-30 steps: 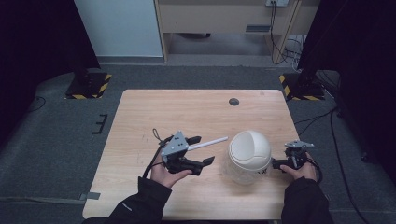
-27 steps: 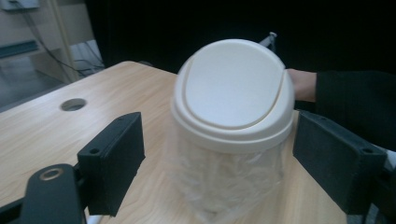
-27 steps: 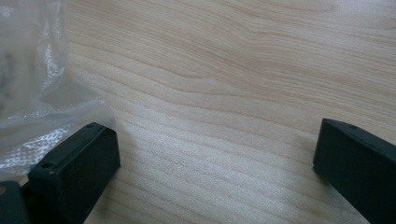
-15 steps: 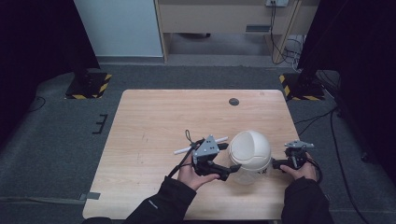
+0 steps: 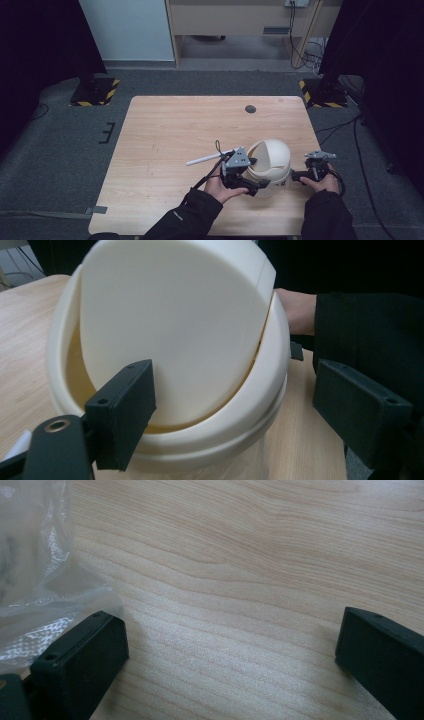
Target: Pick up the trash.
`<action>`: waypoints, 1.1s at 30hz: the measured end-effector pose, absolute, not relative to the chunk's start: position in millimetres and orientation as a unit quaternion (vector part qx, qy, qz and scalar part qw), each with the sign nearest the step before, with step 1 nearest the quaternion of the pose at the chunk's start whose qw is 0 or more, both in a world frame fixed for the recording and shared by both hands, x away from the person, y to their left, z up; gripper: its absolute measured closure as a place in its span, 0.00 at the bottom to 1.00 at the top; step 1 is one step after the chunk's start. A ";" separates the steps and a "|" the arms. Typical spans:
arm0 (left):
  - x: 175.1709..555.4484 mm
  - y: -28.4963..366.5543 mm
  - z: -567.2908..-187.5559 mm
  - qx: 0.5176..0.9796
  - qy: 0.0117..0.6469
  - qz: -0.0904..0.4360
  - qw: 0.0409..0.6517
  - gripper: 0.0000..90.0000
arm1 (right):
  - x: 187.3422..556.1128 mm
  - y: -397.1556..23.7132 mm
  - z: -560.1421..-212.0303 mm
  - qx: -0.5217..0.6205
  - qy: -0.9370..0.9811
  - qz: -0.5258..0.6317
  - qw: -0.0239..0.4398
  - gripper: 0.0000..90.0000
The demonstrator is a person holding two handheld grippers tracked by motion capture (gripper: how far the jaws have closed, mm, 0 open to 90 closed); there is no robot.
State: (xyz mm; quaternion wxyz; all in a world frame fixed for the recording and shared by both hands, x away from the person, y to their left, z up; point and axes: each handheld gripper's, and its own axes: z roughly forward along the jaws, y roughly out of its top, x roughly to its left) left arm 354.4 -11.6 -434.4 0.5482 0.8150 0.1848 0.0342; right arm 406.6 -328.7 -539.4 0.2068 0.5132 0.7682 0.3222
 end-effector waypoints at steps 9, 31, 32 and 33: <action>358.9 -27.3 -438.6 0.823 0.182 0.029 0.537 0.18 | 406.7 -328.9 -539.4 0.512 0.769 0.322 0.207 0.01; 383.0 78.1 -415.3 0.806 0.244 0.118 0.526 0.20 | 406.2 -328.3 -539.4 0.509 0.771 0.322 0.206 0.01; 388.4 84.1 -420.5 0.809 0.252 0.123 0.516 0.21 | 406.2 -328.3 -539.4 0.509 0.771 0.322 0.206 0.01; 399.3 93.8 -432.8 0.813 0.271 0.126 0.499 0.22 | 406.2 -328.2 -539.4 0.508 0.772 0.322 0.206 0.01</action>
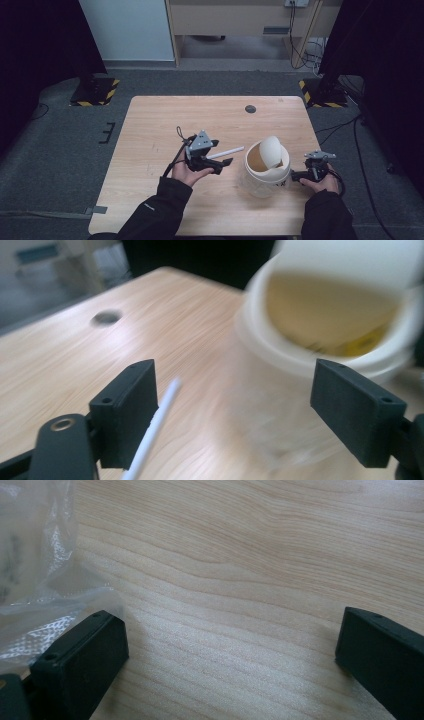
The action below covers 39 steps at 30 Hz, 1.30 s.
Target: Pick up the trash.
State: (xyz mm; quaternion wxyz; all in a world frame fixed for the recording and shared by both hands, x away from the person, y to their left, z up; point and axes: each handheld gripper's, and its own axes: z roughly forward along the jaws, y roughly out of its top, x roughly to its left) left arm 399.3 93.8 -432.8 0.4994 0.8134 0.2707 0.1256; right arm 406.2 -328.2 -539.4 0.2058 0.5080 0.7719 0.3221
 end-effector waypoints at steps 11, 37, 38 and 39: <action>434.0 113.9 -498.0 0.855 0.312 0.133 0.392 0.27 | 406.1 -328.0 -539.4 0.508 0.772 0.322 0.206 0.01; 437.1 130.0 -525.3 0.861 0.345 0.133 0.351 0.80 | 406.1 -327.5 -539.2 0.508 0.772 0.321 0.206 0.01; 435.7 130.7 -524.3 0.857 0.357 0.123 0.351 0.83 | 406.2 -327.6 -539.3 0.508 0.773 0.321 0.206 0.01; 435.7 130.7 -524.3 0.857 0.357 0.123 0.351 0.86 | 406.2 -327.6 -539.3 0.508 0.773 0.321 0.206 0.01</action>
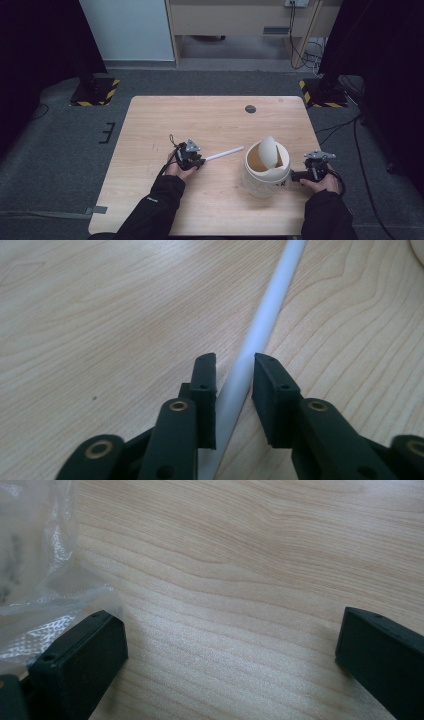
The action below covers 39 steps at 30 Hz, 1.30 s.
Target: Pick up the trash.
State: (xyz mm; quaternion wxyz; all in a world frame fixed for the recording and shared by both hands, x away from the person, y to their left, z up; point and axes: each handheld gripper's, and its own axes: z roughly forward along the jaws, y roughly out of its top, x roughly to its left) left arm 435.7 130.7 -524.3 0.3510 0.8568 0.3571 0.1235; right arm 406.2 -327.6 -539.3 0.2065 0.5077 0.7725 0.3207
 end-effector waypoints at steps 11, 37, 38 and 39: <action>423.0 141.2 -495.6 0.840 0.360 0.122 0.386 0.88 | 406.0 -328.2 -539.2 0.511 0.769 0.324 0.209 0.03; 362.4 203.4 -401.4 0.734 0.342 0.215 0.546 0.88 | 411.8 -335.4 -495.8 0.514 0.719 0.397 0.247 0.23; 361.2 203.1 -398.5 0.732 0.339 0.219 0.549 0.88 | 411.7 -335.9 -493.1 0.514 0.717 0.399 0.251 0.24; 360.2 202.8 -395.8 0.731 0.335 0.223 0.552 0.88 | 411.5 -336.5 -490.2 0.514 0.714 0.400 0.257 0.24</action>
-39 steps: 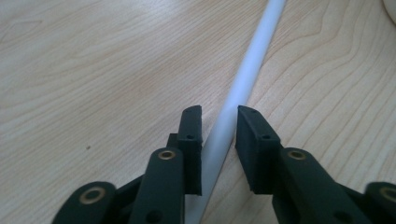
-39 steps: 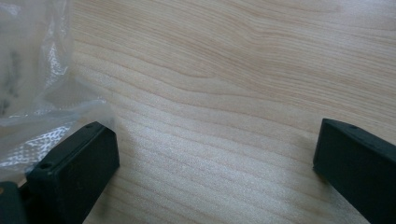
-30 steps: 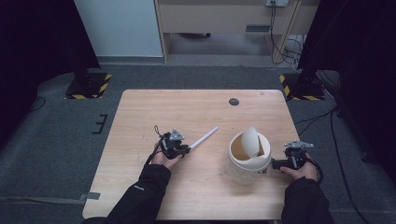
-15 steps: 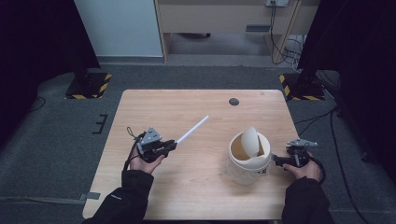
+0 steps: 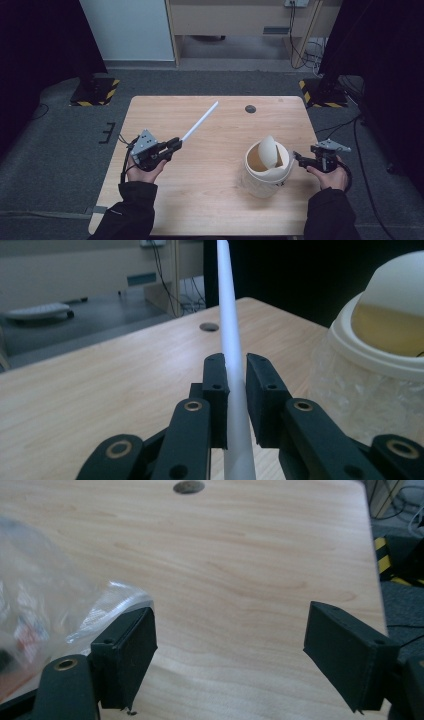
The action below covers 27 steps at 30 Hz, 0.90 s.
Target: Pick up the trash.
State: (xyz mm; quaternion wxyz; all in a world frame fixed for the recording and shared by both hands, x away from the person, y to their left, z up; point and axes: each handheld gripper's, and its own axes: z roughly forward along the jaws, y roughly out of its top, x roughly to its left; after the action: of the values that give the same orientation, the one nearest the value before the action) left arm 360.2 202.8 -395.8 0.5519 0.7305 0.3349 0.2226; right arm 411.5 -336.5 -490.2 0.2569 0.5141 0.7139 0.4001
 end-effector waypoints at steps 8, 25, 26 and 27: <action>356.0 197.0 -389.5 0.732 0.319 0.229 0.557 0.88 | 408.8 -341.5 -483.1 0.519 0.711 0.386 0.276 0.25; 357.9 195.2 -396.0 0.739 0.324 0.223 0.547 0.88 | 402.5 -358.4 -517.5 0.530 0.765 0.287 0.226 0.23; 357.8 195.4 -396.0 0.739 0.323 0.223 0.548 0.88 | 402.7 -358.4 -515.9 0.534 0.758 0.295 0.232 0.22; 357.8 195.3 -395.9 0.738 0.323 0.223 0.548 0.88 | 403.5 -357.7 -510.0 0.540 0.740 0.320 0.240 0.22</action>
State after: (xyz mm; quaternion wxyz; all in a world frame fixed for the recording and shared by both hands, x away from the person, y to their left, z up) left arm 357.8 195.3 -395.9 0.5485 0.7384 0.3230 0.2229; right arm 403.5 -357.7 -510.0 0.2401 0.5402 0.7404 0.3199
